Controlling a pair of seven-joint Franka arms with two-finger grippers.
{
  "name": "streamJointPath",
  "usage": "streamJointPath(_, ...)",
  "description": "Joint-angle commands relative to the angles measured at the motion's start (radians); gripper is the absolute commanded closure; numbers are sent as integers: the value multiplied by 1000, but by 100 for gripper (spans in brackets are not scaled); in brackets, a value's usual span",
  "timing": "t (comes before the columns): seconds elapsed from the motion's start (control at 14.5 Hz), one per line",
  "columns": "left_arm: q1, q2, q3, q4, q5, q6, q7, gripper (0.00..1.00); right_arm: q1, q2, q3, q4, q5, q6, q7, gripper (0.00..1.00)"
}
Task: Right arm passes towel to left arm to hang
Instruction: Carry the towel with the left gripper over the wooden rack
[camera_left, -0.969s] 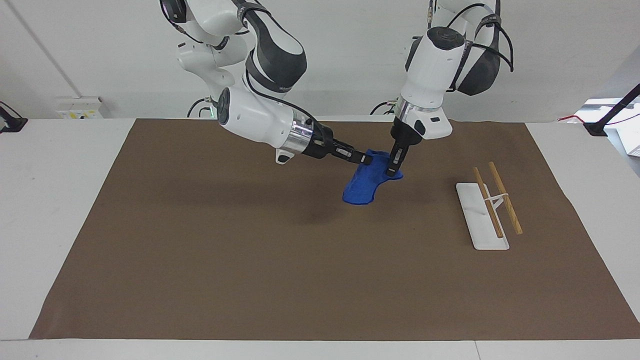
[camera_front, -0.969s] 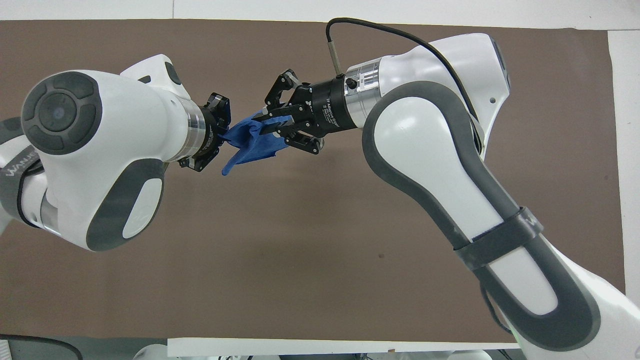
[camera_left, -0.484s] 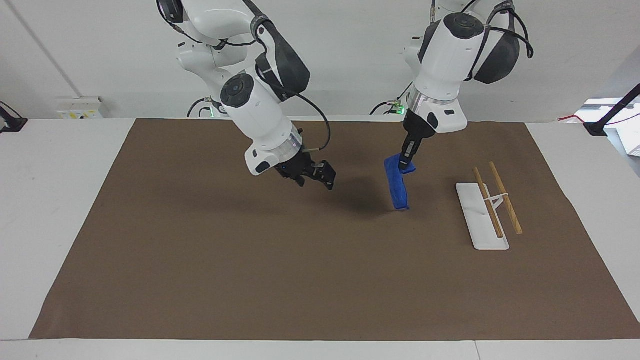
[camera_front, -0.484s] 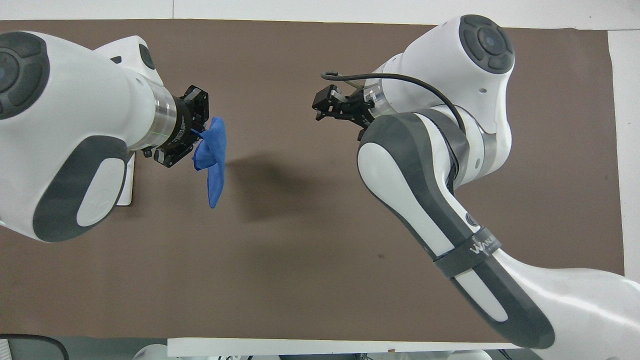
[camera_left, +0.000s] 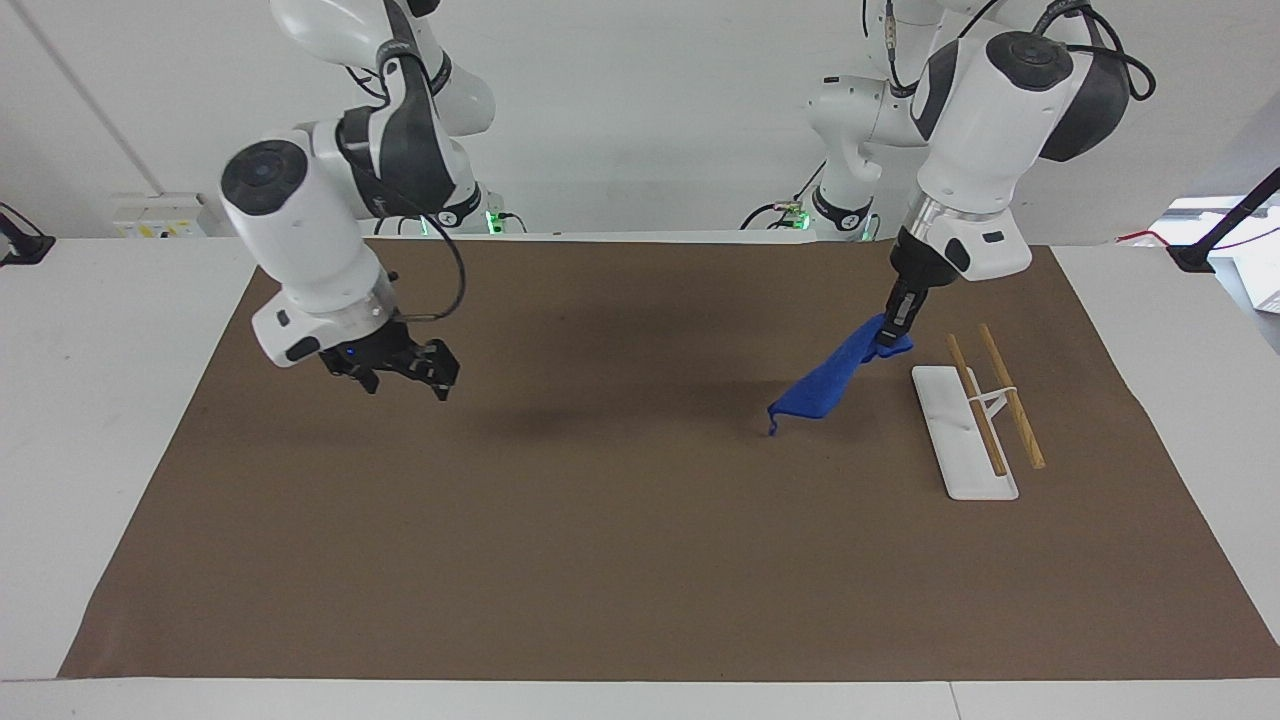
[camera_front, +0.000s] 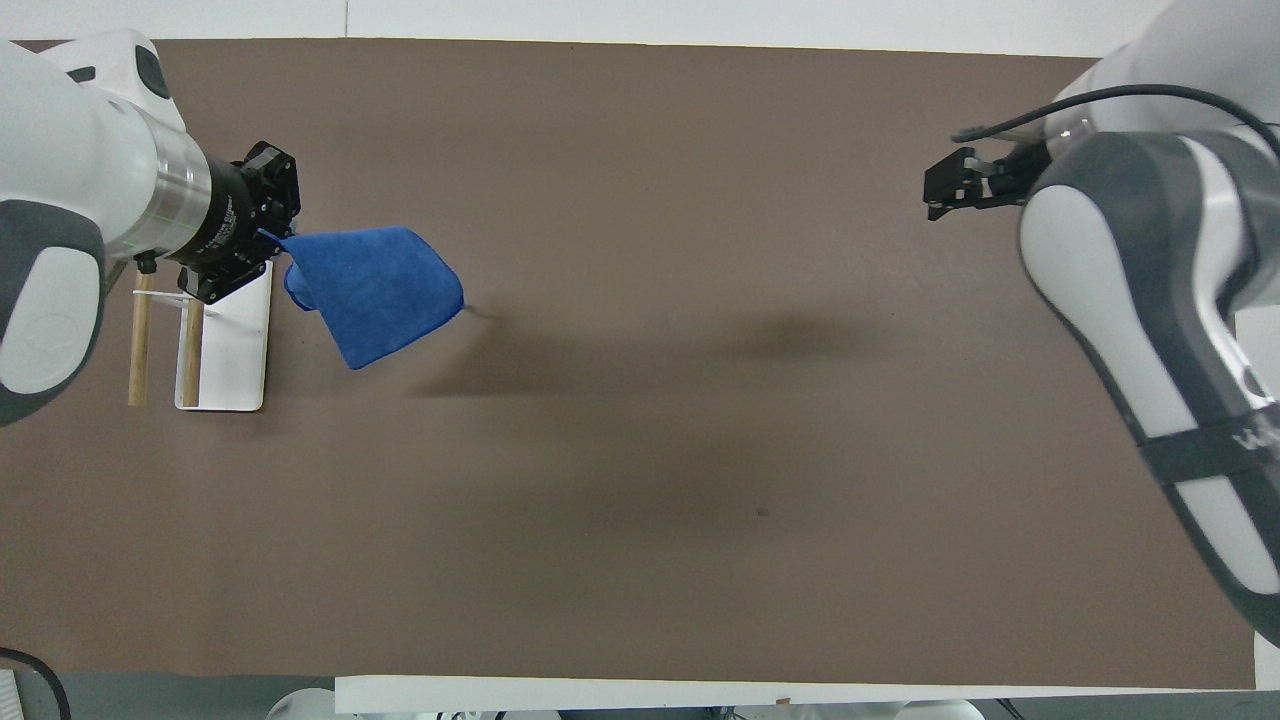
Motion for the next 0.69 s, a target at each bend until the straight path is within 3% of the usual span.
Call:
streamJointPath(0.0,39,0,-4,13,14,-19,35,100,-49,-124,11,2,-20,-95,-31,0)
streamJointPath(0.35,157,3,-4,7,14,0,160,99,-59,-162,16,105,-92,-273,-134,0)
streamJointPath(0.62,278,-1,-4,-16,14,19,306,98,-105,-162,13,99,-80,-297,-253,0)
